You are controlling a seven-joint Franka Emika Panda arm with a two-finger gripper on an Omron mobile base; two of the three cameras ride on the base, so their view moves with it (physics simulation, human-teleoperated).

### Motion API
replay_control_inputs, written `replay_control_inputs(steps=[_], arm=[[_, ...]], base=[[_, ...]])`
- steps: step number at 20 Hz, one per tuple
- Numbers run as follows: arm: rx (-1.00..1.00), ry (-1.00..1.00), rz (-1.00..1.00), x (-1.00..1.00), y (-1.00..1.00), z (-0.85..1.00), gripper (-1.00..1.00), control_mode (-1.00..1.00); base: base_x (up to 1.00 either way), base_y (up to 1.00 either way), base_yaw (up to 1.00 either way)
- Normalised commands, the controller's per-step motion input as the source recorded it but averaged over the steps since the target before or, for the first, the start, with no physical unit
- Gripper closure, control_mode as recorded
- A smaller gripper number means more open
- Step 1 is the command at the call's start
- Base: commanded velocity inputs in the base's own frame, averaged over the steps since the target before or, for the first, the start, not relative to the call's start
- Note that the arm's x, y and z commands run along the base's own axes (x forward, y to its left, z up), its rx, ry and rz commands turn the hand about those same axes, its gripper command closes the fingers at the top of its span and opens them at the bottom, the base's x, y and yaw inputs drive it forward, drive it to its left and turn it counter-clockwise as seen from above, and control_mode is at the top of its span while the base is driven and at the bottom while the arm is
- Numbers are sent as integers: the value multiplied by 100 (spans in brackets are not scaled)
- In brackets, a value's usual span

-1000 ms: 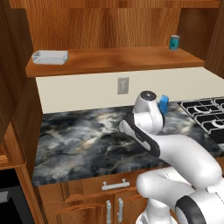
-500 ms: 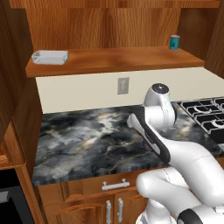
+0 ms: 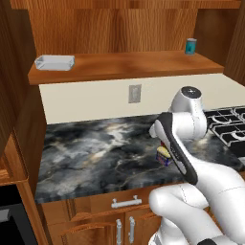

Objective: Pick the cans from the counter and place them in their designated side in the cabinet.

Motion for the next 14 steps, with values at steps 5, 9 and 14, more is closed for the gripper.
replay_control_inputs(steps=[5,9,14], arm=[[0,-3,0,-27,-17,29,100,-100],[0,-9,0,-16,-14,24,100,-100],[0,-14,0,-17,-13,22,100,-100]], base=[[0,0,0],[0,0,0],[0,0,0]])
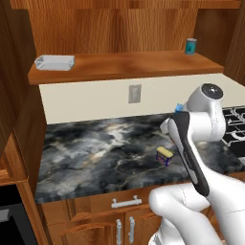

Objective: Pick the cans from the counter and place them in their designated side in the cabinet.

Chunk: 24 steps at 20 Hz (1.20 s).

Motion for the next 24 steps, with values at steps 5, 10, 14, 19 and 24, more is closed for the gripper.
replay_control_inputs(steps=[5,10,14,19,24], arm=[[0,-15,0,-25,-10,22,100,-100],[0,-11,0,-30,-7,22,100,-100],[0,1,0,-32,-7,25,100,-100],[0,2,0,-34,-11,31,100,-100],[0,0,0,-39,-9,34,100,-100]], base=[[0,0,0],[0,0,0],[0,0,0],[0,0,0],[0,0,0]])
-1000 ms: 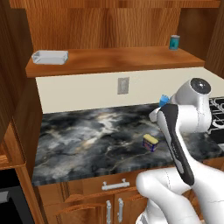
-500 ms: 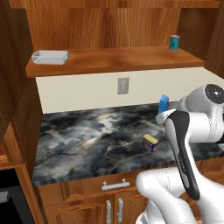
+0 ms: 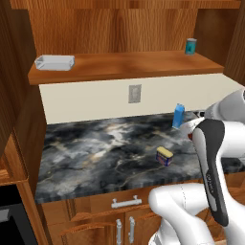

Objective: Pick the cans from the counter and place them in their designated side in the cabinet.

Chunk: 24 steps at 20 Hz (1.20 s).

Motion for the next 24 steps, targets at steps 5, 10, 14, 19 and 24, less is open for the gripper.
replay_control_inputs(steps=[5,10,14,19,24], arm=[[0,1,0,-33,-11,36,100,-100],[0,2,0,-21,-6,41,100,-100],[0,3,0,-12,-3,42,100,-100],[0,-1,0,-1,-3,38,100,-100],[0,-9,0,0,-1,31,100,-100]], base=[[0,0,0],[0,0,0],[0,0,0],[0,0,0],[0,0,0]])
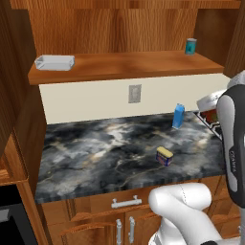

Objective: Pick the cans from the counter and place them in their designated side in the cabinet.

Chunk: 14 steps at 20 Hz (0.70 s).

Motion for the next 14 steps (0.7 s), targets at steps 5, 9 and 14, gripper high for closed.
replay_control_inputs(steps=[5,9,14], arm=[[-1,-11,0,3,0,24,100,-100],[-1,-14,0,7,0,12,100,-100],[0,-10,0,28,0,0,100,-100]], base=[[0,0,0],[0,0,0],[0,0,0]])
